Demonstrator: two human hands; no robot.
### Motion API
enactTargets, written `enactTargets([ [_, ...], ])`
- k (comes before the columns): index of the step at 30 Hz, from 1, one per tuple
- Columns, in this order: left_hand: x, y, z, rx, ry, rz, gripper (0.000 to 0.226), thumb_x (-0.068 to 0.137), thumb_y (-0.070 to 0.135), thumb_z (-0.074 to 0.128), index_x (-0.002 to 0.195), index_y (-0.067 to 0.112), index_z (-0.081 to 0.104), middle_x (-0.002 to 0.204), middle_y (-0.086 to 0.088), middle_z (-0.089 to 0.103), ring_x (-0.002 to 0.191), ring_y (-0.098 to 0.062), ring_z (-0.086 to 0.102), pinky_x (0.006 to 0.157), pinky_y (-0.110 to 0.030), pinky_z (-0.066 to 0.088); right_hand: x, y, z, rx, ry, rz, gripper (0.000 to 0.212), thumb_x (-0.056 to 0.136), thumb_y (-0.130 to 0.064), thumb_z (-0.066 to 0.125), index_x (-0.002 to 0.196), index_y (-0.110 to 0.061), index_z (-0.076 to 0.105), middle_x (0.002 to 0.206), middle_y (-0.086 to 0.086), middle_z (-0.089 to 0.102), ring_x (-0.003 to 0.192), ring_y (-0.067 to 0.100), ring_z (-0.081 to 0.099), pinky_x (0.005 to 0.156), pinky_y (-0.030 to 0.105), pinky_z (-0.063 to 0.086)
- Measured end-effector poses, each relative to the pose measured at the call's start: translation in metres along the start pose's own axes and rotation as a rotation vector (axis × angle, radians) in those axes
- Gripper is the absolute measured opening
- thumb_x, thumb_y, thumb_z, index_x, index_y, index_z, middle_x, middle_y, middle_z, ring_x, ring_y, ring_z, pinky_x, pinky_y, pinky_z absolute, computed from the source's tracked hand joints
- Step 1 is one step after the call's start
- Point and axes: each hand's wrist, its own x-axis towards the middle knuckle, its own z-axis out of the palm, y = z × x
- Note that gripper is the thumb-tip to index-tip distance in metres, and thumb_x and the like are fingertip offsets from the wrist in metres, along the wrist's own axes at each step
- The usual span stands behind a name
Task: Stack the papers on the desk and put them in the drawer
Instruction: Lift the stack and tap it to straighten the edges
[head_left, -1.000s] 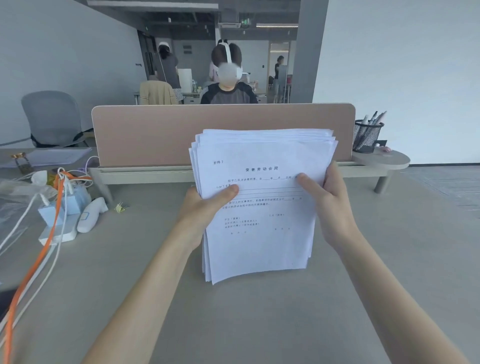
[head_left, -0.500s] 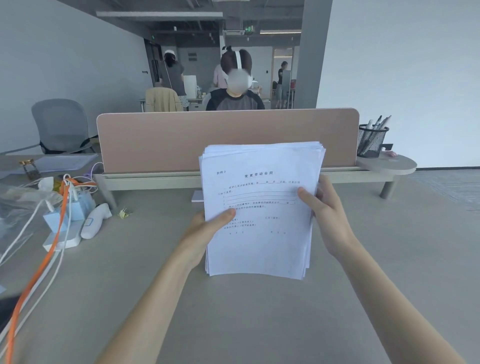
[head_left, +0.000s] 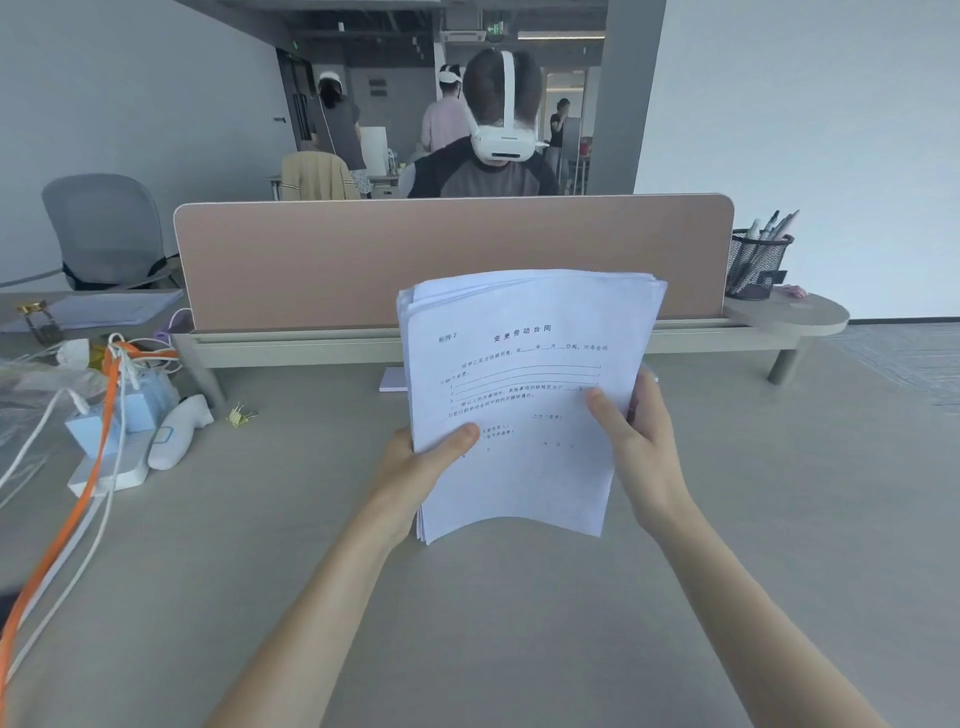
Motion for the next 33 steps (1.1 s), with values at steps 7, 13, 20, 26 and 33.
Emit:
enactTargets([
  [7, 0.001, -0.012, 0.008, -0.021, 0.085, -0.022, 0.003, 0.083, 0.025, 0.08, 0.084, 0.028, 0.078, 0.089, 0.009, 0.082, 0.082, -0.008, 0.078, 0.079, -0.033, 0.06, -0.003, 0.016, 0.003, -0.025, -0.01, 0.038, 0.034, 0.102, -0.023, 0.052, 0.134, -0.029, 0.049, 0.128, -0.014, 0.067, 0.121, 0.01, 0.063, 0.103, 0.047, 0.05],
  [13, 0.001, -0.028, 0.013, -0.027, 0.076, -0.06, 0.006, 0.083, 0.029, 0.081, 0.089, 0.027, 0.079, 0.094, 0.007, 0.082, 0.086, -0.011, 0.078, 0.084, -0.037, 0.06, -0.007, 0.029, 0.002, -0.028, 0.015, 0.084, 0.027, 0.101, -0.023, 0.052, 0.127, -0.033, 0.053, 0.124, -0.014, 0.067, 0.118, 0.008, 0.063, 0.101, 0.041, 0.051],
  [20, 0.004, -0.042, 0.014, -0.033, 0.109, -0.077, 0.012, 0.086, 0.034, 0.077, 0.097, 0.028, 0.077, 0.097, 0.01, 0.081, 0.09, -0.011, 0.077, 0.084, -0.036, 0.06, -0.014, 0.036, 0.008, -0.103, 0.0, 0.14, 0.043, 0.102, -0.022, 0.049, 0.102, -0.065, 0.052, 0.111, -0.03, 0.068, 0.11, 0.001, 0.064, 0.098, 0.037, 0.052],
  [26, 0.006, -0.049, 0.012, -0.023, 0.128, -0.074, 0.004, 0.088, 0.032, 0.075, 0.091, 0.03, 0.077, 0.09, 0.015, 0.081, 0.086, -0.004, 0.076, 0.078, -0.029, 0.059, -0.009, 0.044, 0.011, -0.121, 0.039, 0.204, 0.036, 0.101, -0.024, 0.05, 0.099, -0.06, 0.054, 0.114, -0.022, 0.068, 0.113, 0.007, 0.064, 0.091, 0.033, 0.053],
  [33, 0.014, -0.036, 0.004, 0.051, 0.026, -0.09, 0.011, 0.091, 0.037, 0.07, 0.099, 0.033, 0.075, 0.098, 0.016, 0.08, 0.093, -0.004, 0.075, 0.078, -0.027, 0.057, 0.003, 0.037, 0.011, -0.247, 0.022, 0.234, 0.025, 0.1, -0.026, 0.05, 0.119, -0.011, 0.05, 0.105, -0.009, 0.068, 0.111, 0.024, 0.065, 0.095, 0.046, 0.053],
])
